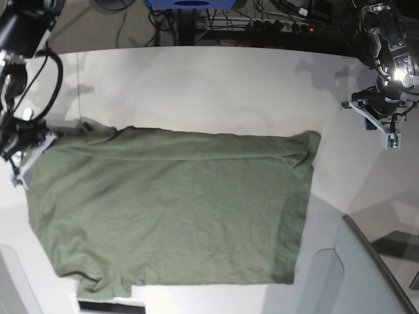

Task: Layout the t-shirt on the table in an organized manner, then fold the t-shirt properly
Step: 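Lower the right gripper to the shirt's shoulder corner and grasp it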

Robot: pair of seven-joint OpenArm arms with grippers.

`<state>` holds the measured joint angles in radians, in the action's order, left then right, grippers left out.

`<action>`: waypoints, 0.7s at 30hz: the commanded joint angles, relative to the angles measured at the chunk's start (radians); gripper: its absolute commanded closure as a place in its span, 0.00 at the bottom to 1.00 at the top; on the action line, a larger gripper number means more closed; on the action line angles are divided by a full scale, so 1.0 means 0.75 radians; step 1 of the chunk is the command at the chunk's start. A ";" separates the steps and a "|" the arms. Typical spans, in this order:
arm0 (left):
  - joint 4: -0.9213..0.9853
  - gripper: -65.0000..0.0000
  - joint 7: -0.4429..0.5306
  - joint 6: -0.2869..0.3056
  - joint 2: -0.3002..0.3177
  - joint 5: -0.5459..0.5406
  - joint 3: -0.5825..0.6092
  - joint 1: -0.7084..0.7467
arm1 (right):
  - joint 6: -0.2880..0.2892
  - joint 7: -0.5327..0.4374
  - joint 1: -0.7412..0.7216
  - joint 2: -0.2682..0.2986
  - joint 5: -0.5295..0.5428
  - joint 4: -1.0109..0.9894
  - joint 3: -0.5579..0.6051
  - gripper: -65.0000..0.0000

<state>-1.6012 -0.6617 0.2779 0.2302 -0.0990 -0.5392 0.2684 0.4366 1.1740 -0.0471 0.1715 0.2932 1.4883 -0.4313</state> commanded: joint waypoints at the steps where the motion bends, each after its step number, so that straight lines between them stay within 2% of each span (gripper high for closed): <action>1: -0.022 1.00 0.024 -0.007 0.019 0.000 -0.008 -0.005 | 0.000 -0.014 -0.063 0.034 0.009 -0.040 -0.003 1.00; 5: -0.022 1.00 0.024 -0.007 0.019 0.000 -0.006 -0.005 | 0.000 -0.075 -0.237 0.096 0.009 -0.300 0.001 1.00; 8: -0.020 1.00 0.024 -0.007 0.019 0.000 -0.006 -0.005 | 0.000 -0.177 -0.335 0.151 0.009 -0.465 0.105 1.00; 15: -0.020 1.00 0.024 -0.007 0.019 0.000 -0.006 -0.005 | 0.000 -0.437 -0.493 0.182 0.009 -0.793 0.279 0.99; 16: -0.020 1.00 0.024 -0.007 0.019 0.000 -0.006 -0.005 | -0.004 -0.476 -0.501 0.182 0.009 -0.823 0.294 0.96; 18: -0.002 1.00 0.024 -0.007 0.019 0.000 -0.006 -0.003 | -0.004 -0.490 -0.509 0.184 0.009 -0.846 0.320 0.83; 21: 0.037 1.00 0.024 -0.007 0.019 0.002 -0.006 -0.003 | -0.004 -0.433 -0.503 0.208 0.009 -0.840 0.328 0.55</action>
<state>-1.5597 -0.6609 0.2768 0.2302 -0.0975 -0.5388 0.2695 0.4301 0.8623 -0.3954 0.3058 0.2890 0.8379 -0.1802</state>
